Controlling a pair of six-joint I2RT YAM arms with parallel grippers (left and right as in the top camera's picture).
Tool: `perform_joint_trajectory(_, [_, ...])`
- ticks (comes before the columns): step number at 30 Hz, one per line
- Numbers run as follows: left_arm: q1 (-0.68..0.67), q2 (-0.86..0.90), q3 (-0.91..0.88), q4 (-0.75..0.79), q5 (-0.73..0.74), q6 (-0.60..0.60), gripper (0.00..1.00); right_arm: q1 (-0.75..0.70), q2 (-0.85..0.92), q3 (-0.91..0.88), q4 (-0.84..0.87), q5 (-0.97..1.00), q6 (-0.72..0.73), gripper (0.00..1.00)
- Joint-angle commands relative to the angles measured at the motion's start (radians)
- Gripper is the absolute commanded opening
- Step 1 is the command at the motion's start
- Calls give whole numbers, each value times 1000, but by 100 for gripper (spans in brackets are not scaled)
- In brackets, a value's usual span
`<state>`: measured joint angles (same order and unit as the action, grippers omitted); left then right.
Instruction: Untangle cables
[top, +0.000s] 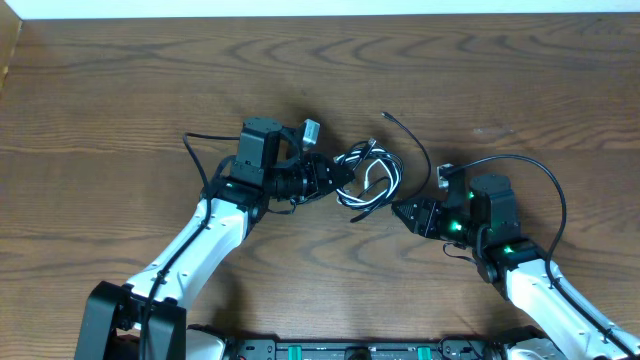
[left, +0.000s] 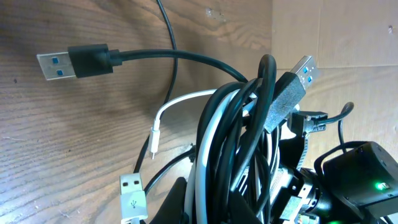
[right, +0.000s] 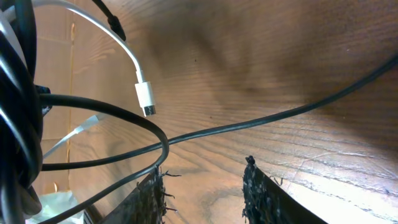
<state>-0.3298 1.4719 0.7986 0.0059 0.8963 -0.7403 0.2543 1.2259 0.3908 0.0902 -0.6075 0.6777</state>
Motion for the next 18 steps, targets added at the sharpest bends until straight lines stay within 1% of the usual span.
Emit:
perform_joint_trajectory(1, [-1, -4, 6, 7, 5, -11, 8, -4, -2, 4, -15, 8, 1, 40])
perform_joint_trajectory(3, [-1, -4, 6, 7, -52, 10, 8, -4, -2, 4, -29, -22, -1, 42])
perform_joint_trajectory(5, [-1, -4, 6, 7, -87, 13, 8, -4, -2, 4, -30, -83, -36, 44])
perform_joint_trajectory(8, [-1, -4, 6, 11, -94, 12, 8, -4, -2, 4, -32, -161, -86, 45])
perform_joint_trajectory(13, [-1, -4, 6, 11, -93, 22, 8, -4, -2, 4, -29, -175, -96, 46])
perform_joint_trajectory(15, [-1, -4, 6, 11, -94, 89, 8, -4, -2, 4, -23, -197, -97, 47])
perform_joint_trajectory(18, [-1, -4, 6, 10, -109, 268, 7, -9, -3, 4, 10, -322, -112, 46])
